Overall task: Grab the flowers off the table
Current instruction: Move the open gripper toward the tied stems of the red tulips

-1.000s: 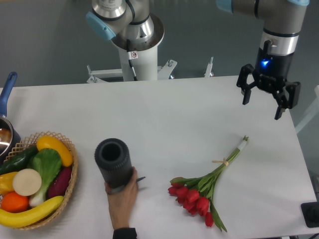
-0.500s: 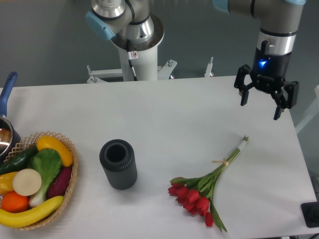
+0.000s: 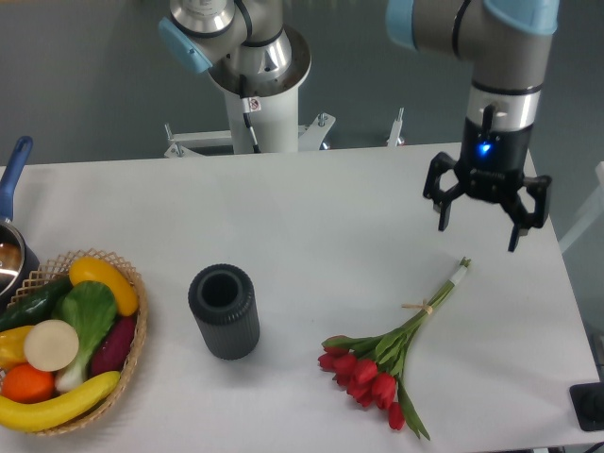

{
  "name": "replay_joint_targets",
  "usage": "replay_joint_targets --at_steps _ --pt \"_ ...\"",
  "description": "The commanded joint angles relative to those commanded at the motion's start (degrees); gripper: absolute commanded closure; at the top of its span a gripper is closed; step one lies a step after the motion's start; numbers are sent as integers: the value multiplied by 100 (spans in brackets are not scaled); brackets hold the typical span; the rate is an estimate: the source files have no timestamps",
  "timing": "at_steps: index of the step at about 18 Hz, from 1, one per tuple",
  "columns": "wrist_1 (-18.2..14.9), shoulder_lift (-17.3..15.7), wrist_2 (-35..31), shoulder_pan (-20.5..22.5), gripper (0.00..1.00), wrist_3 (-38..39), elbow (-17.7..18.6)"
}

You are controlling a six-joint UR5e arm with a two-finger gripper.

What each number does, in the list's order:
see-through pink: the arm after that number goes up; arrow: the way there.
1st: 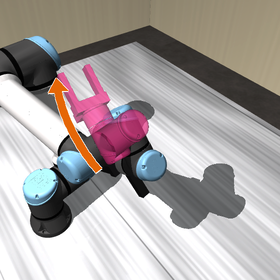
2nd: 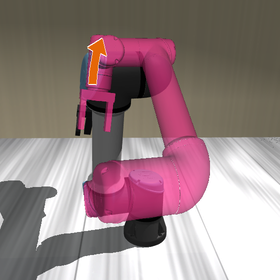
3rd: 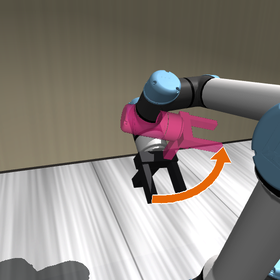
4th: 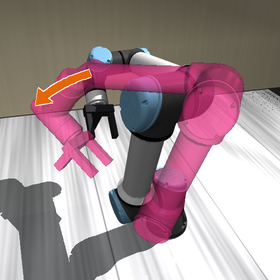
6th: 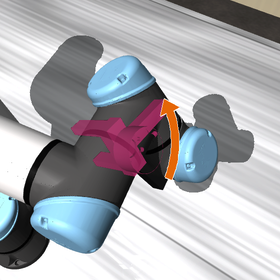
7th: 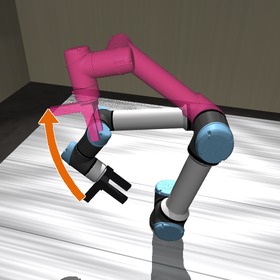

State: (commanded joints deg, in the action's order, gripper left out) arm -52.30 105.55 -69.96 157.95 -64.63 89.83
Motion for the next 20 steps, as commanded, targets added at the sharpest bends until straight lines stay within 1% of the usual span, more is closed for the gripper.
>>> replay_joint_targets --at_steps 2,3,7,11,14,18,20 --pt "368 88 0 -114 0 440 44" --pt "448 176 0 -184 0 573 35" --pt "493 448 -17 -431 0 758 44" --pt "695 686 -17 -686 0 785 79" --pt "967 756 -17 -704 0 776 324" --pt "985 818 -26 -704 0 750 439" --pt "976 958 -192 -704 0 628 396"
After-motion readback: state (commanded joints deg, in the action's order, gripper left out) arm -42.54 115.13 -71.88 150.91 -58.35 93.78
